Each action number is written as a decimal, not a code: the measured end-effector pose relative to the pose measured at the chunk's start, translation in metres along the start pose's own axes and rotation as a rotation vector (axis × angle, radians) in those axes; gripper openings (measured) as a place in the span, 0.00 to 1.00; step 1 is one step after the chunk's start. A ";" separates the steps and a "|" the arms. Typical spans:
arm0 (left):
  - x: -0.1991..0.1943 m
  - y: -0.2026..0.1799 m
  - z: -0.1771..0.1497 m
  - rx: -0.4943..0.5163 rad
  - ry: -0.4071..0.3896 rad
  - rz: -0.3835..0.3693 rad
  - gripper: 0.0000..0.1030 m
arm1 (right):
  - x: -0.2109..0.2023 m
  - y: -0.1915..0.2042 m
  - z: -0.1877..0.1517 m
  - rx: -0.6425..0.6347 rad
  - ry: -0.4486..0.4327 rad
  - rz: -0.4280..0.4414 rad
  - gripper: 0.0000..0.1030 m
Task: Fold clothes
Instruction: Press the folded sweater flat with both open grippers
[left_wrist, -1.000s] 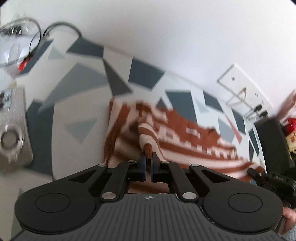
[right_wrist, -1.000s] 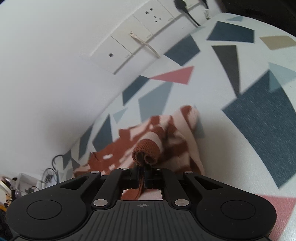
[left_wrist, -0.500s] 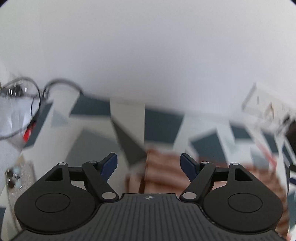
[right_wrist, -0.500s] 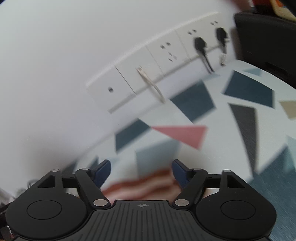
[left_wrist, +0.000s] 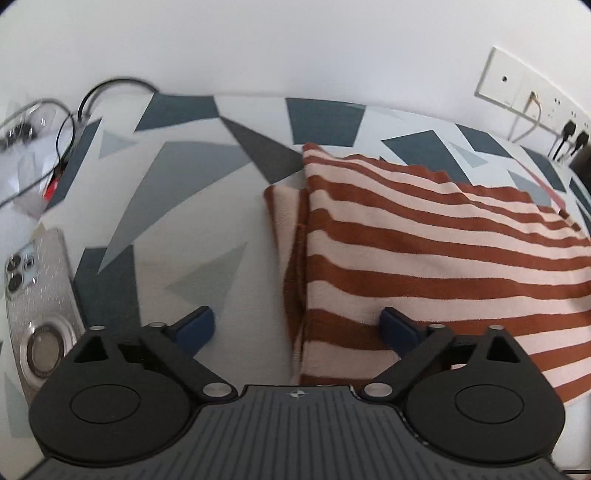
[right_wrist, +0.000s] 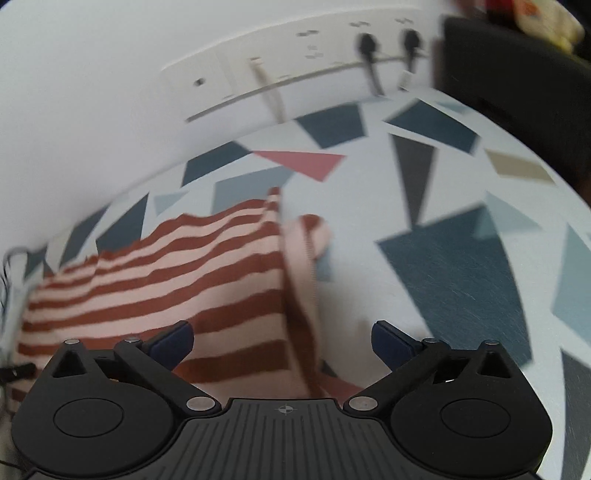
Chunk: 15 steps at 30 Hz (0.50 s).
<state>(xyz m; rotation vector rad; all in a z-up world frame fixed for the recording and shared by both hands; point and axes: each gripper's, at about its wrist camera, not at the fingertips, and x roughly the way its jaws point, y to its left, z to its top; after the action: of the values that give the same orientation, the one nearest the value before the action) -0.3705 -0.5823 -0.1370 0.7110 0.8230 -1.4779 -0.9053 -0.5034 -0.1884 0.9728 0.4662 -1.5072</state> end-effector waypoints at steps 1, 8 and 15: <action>0.002 -0.001 0.001 -0.003 0.005 -0.002 1.00 | 0.007 0.008 0.000 -0.036 0.015 -0.016 0.99; 0.005 -0.008 0.005 -0.012 0.032 -0.002 0.99 | 0.022 0.041 -0.012 -0.115 0.028 -0.096 0.99; -0.006 -0.029 -0.006 0.034 0.056 -0.035 0.87 | 0.016 0.039 -0.023 -0.146 -0.016 -0.068 0.99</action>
<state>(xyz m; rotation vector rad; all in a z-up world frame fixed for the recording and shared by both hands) -0.3991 -0.5732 -0.1329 0.7703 0.8583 -1.5121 -0.8597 -0.5028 -0.2044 0.8376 0.5951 -1.5180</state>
